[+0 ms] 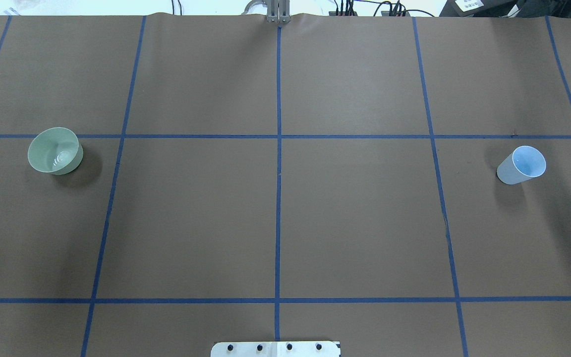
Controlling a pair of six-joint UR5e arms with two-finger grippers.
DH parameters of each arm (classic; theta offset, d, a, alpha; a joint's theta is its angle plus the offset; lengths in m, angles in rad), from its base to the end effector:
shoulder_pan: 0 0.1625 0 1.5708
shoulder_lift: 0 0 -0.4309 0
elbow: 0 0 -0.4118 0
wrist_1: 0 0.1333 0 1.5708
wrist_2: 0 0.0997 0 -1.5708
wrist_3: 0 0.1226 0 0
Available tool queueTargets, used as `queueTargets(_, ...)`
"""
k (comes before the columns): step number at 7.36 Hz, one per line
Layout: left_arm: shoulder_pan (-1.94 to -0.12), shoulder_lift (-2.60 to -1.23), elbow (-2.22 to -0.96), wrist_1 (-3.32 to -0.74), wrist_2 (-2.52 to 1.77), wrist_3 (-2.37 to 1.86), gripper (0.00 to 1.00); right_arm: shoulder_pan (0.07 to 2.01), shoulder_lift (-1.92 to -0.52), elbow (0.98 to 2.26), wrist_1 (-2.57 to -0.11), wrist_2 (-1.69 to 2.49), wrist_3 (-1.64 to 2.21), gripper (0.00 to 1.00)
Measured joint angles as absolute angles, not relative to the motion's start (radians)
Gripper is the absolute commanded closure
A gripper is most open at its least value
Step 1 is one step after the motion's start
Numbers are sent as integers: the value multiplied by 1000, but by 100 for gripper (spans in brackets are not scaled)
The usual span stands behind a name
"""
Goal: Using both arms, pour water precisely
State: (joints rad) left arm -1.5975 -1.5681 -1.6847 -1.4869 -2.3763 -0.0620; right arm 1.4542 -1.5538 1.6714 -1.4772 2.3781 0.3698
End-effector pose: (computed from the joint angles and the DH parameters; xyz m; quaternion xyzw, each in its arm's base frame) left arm -0.0585 -0.5087 0.6299 0.0056 0.3921 -0.0354 0.9192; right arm -0.0174 -0.5331 0.6070 0.0000 -0.4024 0.0744 0.9124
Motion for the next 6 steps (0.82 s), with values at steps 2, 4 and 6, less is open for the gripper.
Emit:
queueTargets(2,-1597,-1567,-1694,-1485,-2377,-68,0,1454,-1555,1673,-1477,2383,370,1)
queueTargets(4,-1596,-1562,-1703,-1487,-2378,-69,0,1454,-1555,1673,-1477,2391,369,1)
queueTargets(6,-1595,-1556,-1706,-1488,-2381,-69,0,1454,-1554,1672,-1479,2394,364,1)
